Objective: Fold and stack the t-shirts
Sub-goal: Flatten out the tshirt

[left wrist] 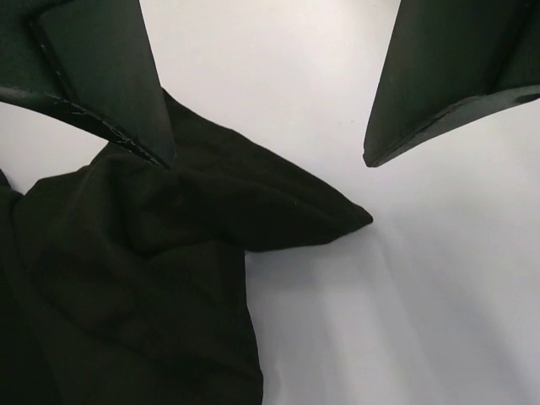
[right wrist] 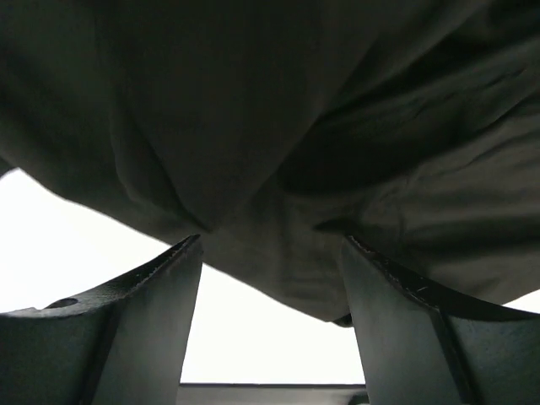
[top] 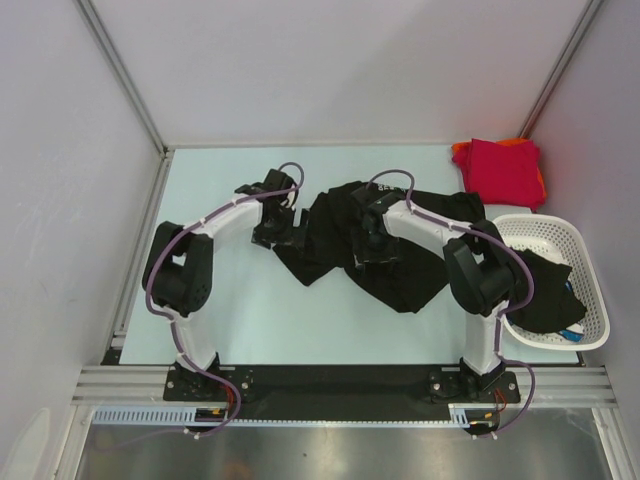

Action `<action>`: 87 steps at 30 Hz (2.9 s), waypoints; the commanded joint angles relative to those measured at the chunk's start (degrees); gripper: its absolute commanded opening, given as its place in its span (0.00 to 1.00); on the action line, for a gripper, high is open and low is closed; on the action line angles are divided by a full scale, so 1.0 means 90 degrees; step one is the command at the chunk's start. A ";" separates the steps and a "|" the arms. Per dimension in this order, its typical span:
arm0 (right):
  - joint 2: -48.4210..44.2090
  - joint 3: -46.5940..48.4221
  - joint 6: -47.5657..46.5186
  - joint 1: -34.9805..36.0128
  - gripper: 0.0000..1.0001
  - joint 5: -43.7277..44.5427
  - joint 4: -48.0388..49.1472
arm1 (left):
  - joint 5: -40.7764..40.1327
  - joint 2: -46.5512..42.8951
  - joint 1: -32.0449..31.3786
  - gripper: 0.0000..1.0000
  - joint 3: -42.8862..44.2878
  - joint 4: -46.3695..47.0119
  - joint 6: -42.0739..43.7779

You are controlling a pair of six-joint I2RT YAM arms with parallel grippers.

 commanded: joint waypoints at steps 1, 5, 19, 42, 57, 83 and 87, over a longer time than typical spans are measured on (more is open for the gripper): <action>0.0166 0.0505 -0.0325 0.0032 0.71 0.0585 -0.0178 | -0.0081 0.0091 0.0061 1.00 0.0351 -0.0018 0.0210; 0.0293 0.0642 -0.0471 0.0061 0.71 0.0761 -0.0236 | -0.0032 0.0217 0.0129 0.99 0.0332 0.0002 0.0249; 0.0996 0.1481 -0.1125 0.0149 0.68 0.0898 -0.0539 | -0.0081 0.0481 0.0265 0.96 0.0361 0.0100 0.0386; -0.0039 0.0643 -0.1370 -0.0193 0.70 0.1182 -0.0842 | -0.0227 0.0657 0.0412 0.98 0.0342 -0.0086 0.0630; 0.0420 0.0750 -0.1282 0.0081 0.69 0.0908 -0.0745 | -0.0227 0.0774 0.0412 0.98 0.0342 -0.0145 0.0816; 0.0840 0.1189 -0.1233 0.0305 0.25 0.1855 -0.0725 | -0.0013 0.1085 0.0568 0.90 0.0459 0.0129 0.0864; 0.0821 0.1150 -0.1253 0.0305 0.18 0.1816 -0.0695 | 0.0202 0.1369 0.0578 0.28 0.0634 0.0158 0.0806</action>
